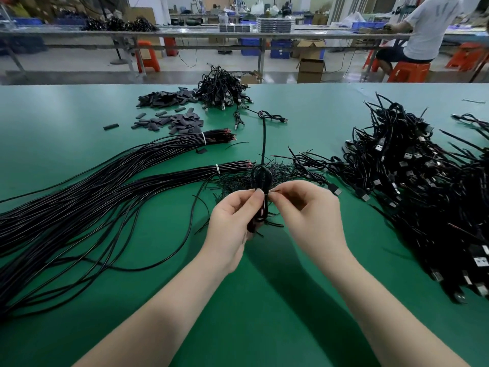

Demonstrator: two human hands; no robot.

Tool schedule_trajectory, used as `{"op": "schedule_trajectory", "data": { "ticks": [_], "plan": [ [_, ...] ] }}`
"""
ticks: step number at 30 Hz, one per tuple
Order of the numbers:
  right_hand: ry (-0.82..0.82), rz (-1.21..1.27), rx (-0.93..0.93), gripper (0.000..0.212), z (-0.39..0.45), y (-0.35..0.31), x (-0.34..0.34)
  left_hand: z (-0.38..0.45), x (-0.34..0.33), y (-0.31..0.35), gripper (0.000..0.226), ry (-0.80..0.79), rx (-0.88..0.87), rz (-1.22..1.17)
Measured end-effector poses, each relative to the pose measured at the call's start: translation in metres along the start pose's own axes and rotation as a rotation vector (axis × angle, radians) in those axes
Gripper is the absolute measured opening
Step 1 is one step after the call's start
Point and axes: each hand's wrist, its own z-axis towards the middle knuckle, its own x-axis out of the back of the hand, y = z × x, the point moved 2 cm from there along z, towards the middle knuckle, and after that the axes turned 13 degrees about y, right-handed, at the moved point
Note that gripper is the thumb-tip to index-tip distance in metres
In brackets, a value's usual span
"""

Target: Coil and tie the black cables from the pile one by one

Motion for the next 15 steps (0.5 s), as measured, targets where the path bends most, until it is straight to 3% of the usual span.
{"op": "schedule_trajectory", "data": {
  "ticks": [2,3,5,7,9,12,15],
  "plan": [
    [0.121,-0.26,0.498,0.01,-0.007,-0.002,-0.0016,-0.0006,-0.0006,0.0016,0.02,0.009,0.126,-0.027],
    [0.148,-0.315,0.639,0.011,-0.0098,-0.001,-0.002,-0.0001,-0.0003,0.0015,0.024,0.015,0.161,-0.034],
    [0.155,-0.346,0.749,0.009,-0.0112,0.0012,-0.0013,-0.0002,0.0001,0.0012,0.021,0.021,0.166,-0.026],
    [0.131,-0.336,0.753,0.016,-0.0104,0.0034,-0.0002,-0.0011,-0.0016,-0.0005,0.016,0.008,0.104,0.026],
    [0.086,-0.315,0.725,0.015,-0.0102,0.0051,-0.0018,-0.0036,-0.0031,-0.002,0.027,0.003,0.045,0.083],
    [0.044,-0.216,0.585,0.013,-0.0095,0.0047,-0.0055,-0.0066,-0.0028,-0.0003,0.04,-0.019,0.027,0.045],
    [0.006,-0.108,0.443,0.011,-0.0029,0.007,-0.0037,-0.0073,-0.0026,0.0,0.038,-0.102,-0.011,0.04]
  ]
}}
